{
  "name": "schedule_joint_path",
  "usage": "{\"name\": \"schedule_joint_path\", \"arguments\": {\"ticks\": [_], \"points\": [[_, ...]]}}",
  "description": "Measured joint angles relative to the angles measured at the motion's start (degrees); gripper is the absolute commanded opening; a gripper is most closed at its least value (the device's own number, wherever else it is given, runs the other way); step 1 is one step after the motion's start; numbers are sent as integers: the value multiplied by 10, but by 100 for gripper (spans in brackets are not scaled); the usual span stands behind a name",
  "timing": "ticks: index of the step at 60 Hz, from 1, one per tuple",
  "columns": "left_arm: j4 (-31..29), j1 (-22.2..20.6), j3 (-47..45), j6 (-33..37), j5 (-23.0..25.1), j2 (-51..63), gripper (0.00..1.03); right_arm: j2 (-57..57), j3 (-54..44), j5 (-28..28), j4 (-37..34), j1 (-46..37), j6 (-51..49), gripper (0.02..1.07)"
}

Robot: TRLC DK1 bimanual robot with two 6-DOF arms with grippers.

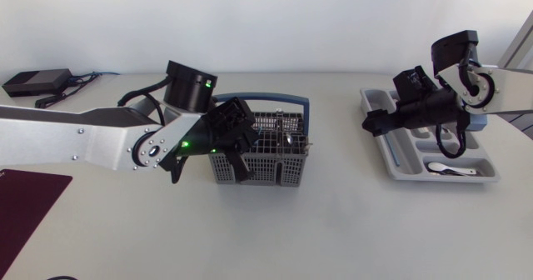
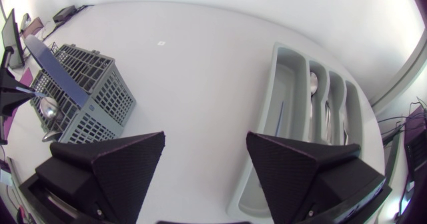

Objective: Transfer all utensils from the basket to the drawer tray.

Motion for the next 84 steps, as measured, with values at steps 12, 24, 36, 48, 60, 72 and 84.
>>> {"name": "schedule_joint_path", "arguments": {"ticks": [12,24,36,48,60,72,84], "points": [[-21,6,0,-16,20,-27,4,-16,-9,0,-6,22,0,91],[-55,9,15,-43,43,-89,4,-45,-18,0,-19,48,0,91],[-105,9,38,-76,55,-153,4,-86,-24,0,-30,72,0,91],[-156,22,95,-127,91,-213,4,-149,-34,-14,-33,94,-5,91],[-205,46,134,-195,158,-224,4,-225,-45,-40,-47,128,-4,91],[-245,79,155,-263,245,-181,4,-272,-46,-80,-64,168,-4,91],[-273,87,167,-313,298,-120,4,-279,-54,-91,-69,232,-4,90]]}}
